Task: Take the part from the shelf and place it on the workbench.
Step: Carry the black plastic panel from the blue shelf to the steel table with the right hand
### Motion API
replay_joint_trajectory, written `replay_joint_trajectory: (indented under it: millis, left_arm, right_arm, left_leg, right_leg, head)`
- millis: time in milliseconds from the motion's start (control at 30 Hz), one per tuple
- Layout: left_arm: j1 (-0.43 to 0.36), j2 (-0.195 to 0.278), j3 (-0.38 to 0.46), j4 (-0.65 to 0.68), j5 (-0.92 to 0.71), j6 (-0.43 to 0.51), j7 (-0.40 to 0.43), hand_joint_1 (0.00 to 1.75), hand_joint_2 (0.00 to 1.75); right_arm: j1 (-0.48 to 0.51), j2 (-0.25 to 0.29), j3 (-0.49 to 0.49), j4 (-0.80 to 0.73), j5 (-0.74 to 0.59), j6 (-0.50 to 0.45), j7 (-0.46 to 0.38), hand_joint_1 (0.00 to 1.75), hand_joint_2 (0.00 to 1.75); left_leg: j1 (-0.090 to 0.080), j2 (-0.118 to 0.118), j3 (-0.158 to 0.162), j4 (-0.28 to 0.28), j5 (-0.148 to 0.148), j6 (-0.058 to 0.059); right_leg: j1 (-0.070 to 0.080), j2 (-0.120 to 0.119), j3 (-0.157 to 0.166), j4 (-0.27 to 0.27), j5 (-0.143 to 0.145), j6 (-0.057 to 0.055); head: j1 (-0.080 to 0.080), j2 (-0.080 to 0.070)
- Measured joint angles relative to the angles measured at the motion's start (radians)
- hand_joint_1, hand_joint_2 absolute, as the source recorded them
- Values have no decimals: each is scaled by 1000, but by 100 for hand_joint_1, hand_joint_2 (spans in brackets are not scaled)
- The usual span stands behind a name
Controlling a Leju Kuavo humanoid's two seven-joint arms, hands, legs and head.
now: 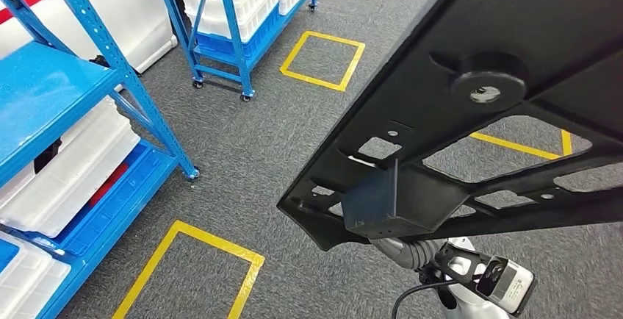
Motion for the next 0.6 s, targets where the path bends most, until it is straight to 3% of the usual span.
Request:
replay_joint_trajectory:
  millis: [33, 100, 167, 233, 300, 333, 367, 467, 533, 600]
  left_arm:
    - [-1, 4, 0, -1, -3, 0, 1, 0, 175]
    - [-3, 9, 1, -3, -7, 1, 3, 0, 175]
    - [-6, 12, 1, -4, -9, 4, 3, 0, 175]
    - [-5, 14, 2, -5, -13, 4, 3, 0, 175]
    - [-3, 16, 3, -5, -17, 2, 3, 0, 175]
    - [-4, 17, 4, -5, -17, 0, 3, 0, 175]
    - [-5, 17, 5, -5, -18, -2, 3, 0, 175]
    - [-8, 19, 6, -5, -24, -12, 3, 0, 175]
    - [-11, 22, 7, -5, -27, -18, 8, 0, 175]
    - [-14, 22, 9, -5, -25, -21, 13, 0, 175]
  right_arm:
    - [9, 0, -4, -2, 3, -5, -4, 169, 175]
    - [28, 0, -10, -7, 9, -10, -9, 169, 175]
    - [40, 0, -12, -11, 21, -13, -12, 169, 175]
    - [46, 0, -12, -11, 33, -17, -14, 169, 175]
    - [56, 0, -12, -11, 43, -22, -15, 169, 175]
    - [61, 0, -12, -11, 47, -25, -15, 169, 175]
    - [64, 0, -12, -11, 52, -27, -15, 169, 175]
    - [71, -2, -11, -11, 70, -40, -15, 169, 175]
    - [78, -2, -10, -14, 80, -49, -17, 169, 175]
    - [86, -2, -9, -16, 84, -53, -18, 169, 175]
  left_leg:
    - [-2, -3, 4, -9, -3, 2]
    - [-3, 15, 8, -19, 2, 11]
    - [0, 38, 15, -33, 10, 24]
    - [-1, 63, 18, -39, 12, 32]
    - [-3, 88, 18, -38, 10, 33]
    - [-4, 100, 19, -38, 8, 31]
    - [-4, 111, 20, -37, 6, 29]
    - [-6, 139, 27, -30, -6, 15]
    - [-10, 154, 32, -27, -14, 1]
    - [-9, 163, 36, -30, -16, -7]
  right_leg:
    - [-2, 10, -4, 0, 2, 6]
    - [-7, 21, -8, 0, 4, 20]
    - [-4, -15, -25, 34, -19, 28]
    - [-4, -69, -82, 146, -78, 35]
    - [-11, -89, -143, 261, -119, 42]
    - [-15, -93, -151, 276, -113, 45]
    - [-19, -98, -138, 249, -90, 48]
    - [-19, -147, -35, 56, -12, 44]
    - [-12, -158, -10, 6, -7, 31]
    - [-7, -144, -12, 7, -7, 22]
  head:
    - [0, 0]
    - [0, 0]
    - [0, 0]
    - [0, 0]
    - [0, 0]
    - [0, 0]
    - [0, 0]
    - [0, 0]
    - [0, 0]
    - [0, 0]
